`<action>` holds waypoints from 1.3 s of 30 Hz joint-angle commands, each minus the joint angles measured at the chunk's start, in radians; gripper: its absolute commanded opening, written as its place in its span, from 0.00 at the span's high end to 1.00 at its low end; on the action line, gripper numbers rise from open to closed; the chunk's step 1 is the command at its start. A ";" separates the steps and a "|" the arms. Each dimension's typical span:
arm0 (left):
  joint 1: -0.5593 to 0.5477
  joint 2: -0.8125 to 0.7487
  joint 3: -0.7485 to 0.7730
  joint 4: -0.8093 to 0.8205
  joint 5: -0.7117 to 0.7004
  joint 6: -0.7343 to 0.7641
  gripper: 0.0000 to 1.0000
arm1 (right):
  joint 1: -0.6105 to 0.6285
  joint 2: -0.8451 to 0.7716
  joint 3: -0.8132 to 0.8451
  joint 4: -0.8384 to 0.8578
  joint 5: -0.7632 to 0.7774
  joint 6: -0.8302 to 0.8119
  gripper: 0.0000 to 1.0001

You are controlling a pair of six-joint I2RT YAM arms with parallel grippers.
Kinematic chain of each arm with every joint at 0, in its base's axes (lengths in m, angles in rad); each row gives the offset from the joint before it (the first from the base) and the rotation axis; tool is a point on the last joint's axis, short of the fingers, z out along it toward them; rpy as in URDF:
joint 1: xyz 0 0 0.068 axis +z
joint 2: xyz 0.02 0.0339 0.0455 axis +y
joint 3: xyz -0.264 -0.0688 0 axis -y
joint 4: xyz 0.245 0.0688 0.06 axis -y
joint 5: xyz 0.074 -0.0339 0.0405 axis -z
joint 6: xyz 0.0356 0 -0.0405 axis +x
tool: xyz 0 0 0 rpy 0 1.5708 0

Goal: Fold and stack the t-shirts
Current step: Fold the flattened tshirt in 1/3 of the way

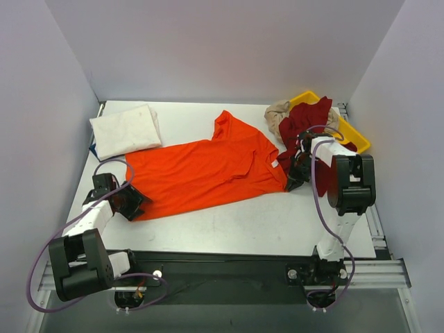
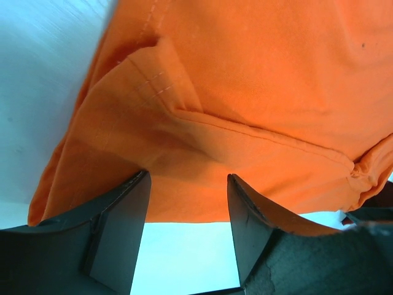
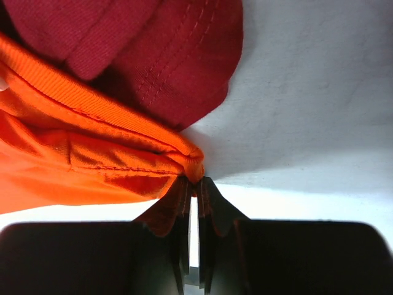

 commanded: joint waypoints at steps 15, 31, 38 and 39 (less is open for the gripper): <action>0.053 0.025 -0.013 -0.017 -0.142 0.101 0.37 | -0.030 -0.064 0.134 -0.175 0.164 -0.044 1.00; 0.025 0.012 -0.004 -0.043 -0.196 0.106 0.37 | -0.033 -0.087 0.138 -0.213 0.249 -0.058 0.96; -0.024 -0.024 -0.001 -0.032 -0.133 0.101 0.33 | -0.007 -0.099 0.161 -0.236 0.215 -0.067 0.67; -0.027 -0.030 0.004 -0.043 -0.130 0.098 0.32 | 0.000 -0.102 0.166 -0.239 0.212 -0.066 0.64</action>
